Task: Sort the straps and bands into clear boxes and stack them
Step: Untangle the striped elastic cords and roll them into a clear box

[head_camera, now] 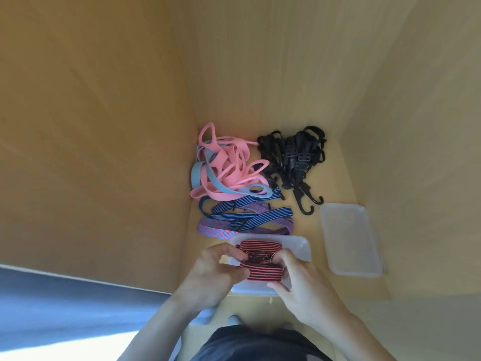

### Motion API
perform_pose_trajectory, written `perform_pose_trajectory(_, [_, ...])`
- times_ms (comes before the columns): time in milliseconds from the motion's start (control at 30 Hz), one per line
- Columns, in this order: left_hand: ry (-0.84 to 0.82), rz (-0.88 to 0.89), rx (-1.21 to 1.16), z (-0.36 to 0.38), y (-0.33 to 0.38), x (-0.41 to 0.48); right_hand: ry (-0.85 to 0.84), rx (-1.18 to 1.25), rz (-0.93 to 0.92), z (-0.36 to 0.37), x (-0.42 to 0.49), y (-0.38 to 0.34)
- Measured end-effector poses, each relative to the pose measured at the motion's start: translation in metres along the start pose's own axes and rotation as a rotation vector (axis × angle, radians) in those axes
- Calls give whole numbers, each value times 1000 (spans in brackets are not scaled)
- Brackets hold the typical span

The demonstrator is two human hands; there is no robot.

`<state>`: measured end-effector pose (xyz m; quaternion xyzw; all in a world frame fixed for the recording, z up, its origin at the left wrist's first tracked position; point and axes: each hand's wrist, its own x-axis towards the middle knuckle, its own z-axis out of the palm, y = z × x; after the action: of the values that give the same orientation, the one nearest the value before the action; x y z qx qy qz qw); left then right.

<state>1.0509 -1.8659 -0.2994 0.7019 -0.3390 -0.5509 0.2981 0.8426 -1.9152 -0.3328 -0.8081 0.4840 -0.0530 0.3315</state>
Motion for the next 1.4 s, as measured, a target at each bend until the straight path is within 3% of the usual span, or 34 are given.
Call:
perform_pose_trajectory(267, [127,132,437,30,2,2,-18,-174,11,5,14,-3])
perform_pose_trajectory(500, [151,205,596,38,-3,11,-32,-219,48,14,26,0])
perform_pose_trajectory(600, [221,224,792,37,-4,10,-18,-252,37,17,28,-2])
perform_pose_trajectory(733, [352,403,1039,33,0,8,2,-264,43,19,30,-4])
perform_pose_trajectory(800, [373,534,1038,25,-2,13,8,-261,61,19,32,-5])
perform_pose_trajectory(900, [265,591,997,14,-7,20,22,-230,82,19,33,-5])
perform_pose_trajectory(1133, [93,545,770,-4,-17,34,47,-197,71,19,35,-6])
perform_pose_trajectory(1400, [100,540,766,-9,-22,44,46,-186,68,19,35,-5])
